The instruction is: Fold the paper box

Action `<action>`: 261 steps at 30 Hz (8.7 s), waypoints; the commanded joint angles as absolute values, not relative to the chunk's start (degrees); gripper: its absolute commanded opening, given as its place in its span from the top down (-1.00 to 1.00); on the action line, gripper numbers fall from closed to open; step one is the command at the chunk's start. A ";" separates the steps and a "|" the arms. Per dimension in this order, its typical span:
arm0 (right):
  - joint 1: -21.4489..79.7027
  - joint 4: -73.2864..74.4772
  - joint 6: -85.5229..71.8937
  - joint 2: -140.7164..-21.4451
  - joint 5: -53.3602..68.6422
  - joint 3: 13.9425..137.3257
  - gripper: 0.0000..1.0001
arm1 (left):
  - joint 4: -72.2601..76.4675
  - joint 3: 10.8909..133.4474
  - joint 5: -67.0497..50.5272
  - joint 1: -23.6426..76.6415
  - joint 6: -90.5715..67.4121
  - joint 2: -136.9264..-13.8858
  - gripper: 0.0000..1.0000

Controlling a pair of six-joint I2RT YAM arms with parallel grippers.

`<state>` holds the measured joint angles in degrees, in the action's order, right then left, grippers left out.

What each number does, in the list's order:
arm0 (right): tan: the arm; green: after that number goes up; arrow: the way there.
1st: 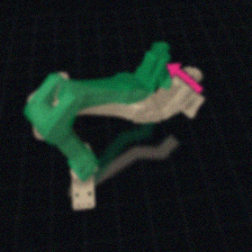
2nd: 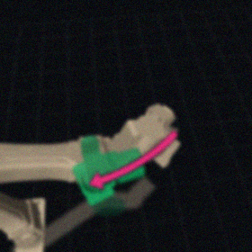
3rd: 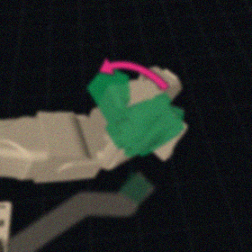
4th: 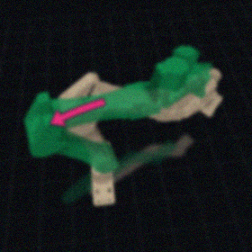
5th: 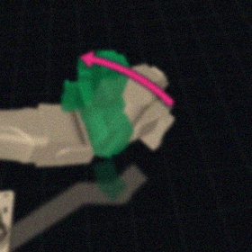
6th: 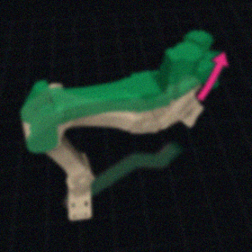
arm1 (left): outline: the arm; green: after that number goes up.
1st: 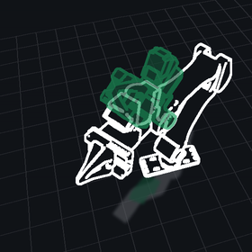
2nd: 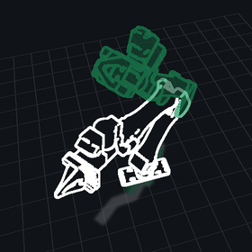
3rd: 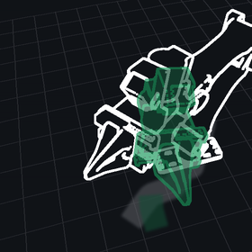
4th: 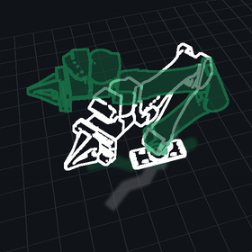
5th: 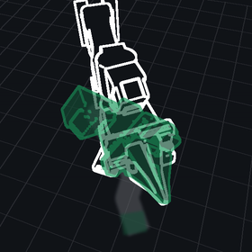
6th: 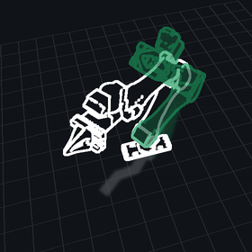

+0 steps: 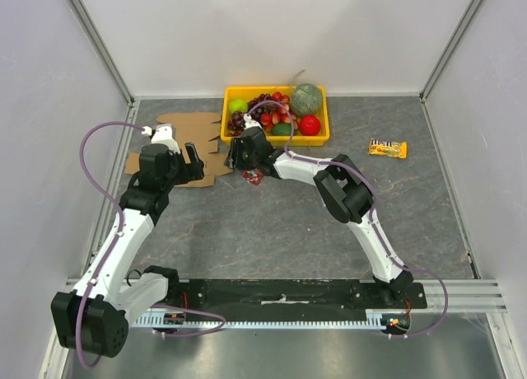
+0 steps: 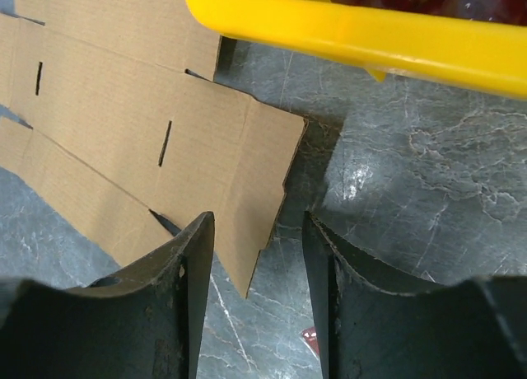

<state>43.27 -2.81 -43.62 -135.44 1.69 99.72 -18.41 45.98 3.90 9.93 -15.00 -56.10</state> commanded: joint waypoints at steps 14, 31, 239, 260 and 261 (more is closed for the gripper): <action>43.33 -2.72 -47.37 -142.82 6.50 108.45 0.23 | -18.19 45.97 3.60 9.76 -15.21 -55.11 -0.72; 44.65 -7.74 -35.26 -138.26 27.59 106.70 1.00 | -17.76 45.53 3.87 9.76 -15.91 -54.41 -0.71; 32.16 34.20 1.67 -94.31 18.30 70.14 1.00 | 11.96 40.69 -29.53 7.91 -24.44 -60.73 -0.15; 43.33 26.81 3.34 -89.56 -5.80 67.59 1.00 | 14.41 37.26 -27.17 13.79 -24.70 -61.60 0.11; 43.77 26.72 3.60 -89.21 -5.80 67.50 1.00 | 14.76 37.53 -26.55 14.84 -24.70 -62.39 0.13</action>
